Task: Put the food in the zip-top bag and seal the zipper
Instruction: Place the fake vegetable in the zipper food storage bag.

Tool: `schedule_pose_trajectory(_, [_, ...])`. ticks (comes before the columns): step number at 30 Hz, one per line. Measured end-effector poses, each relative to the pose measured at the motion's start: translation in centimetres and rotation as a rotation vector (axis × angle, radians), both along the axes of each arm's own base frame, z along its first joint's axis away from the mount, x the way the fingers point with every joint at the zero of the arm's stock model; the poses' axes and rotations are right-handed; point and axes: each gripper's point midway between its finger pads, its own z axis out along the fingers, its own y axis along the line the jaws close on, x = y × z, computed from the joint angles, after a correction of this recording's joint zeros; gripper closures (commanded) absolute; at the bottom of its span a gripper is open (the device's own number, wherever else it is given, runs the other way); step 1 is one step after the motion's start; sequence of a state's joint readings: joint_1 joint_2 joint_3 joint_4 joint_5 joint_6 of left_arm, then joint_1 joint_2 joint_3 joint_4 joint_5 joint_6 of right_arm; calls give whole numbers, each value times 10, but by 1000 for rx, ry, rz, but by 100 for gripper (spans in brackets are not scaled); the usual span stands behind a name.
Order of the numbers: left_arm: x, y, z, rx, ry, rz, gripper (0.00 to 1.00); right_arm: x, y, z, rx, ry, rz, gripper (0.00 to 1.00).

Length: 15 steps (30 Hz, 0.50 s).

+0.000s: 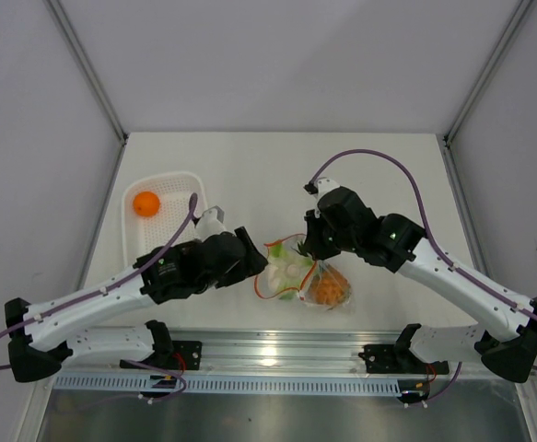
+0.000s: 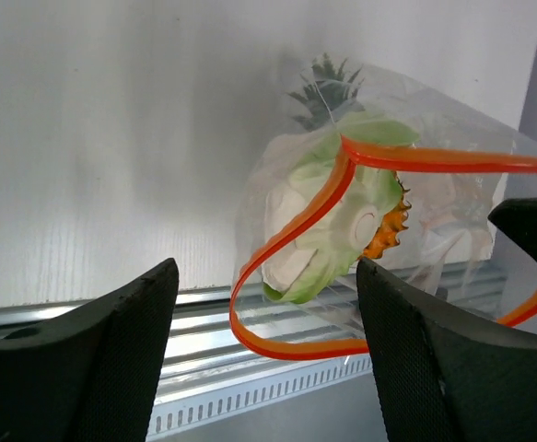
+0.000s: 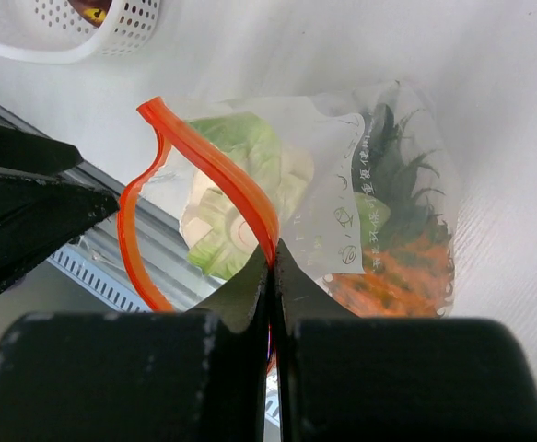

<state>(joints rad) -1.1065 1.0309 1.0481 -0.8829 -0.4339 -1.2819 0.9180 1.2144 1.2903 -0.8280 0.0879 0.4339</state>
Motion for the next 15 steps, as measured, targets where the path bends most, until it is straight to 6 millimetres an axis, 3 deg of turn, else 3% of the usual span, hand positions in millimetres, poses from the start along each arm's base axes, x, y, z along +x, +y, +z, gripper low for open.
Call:
schedule_pose_trajectory(8, [-1,-14,-15,-50,-32,-67,34,-1,0,0,9,10,7,100])
schedule_pose_trajectory(12, [2,-26,-25,-41,-18,-82,52,-1,1,0,11,13,10,100])
schedule_pose_trajectory(15, [3,-33,-33,-36,-8,-99,59,-1,0,1,12,12,8,100])
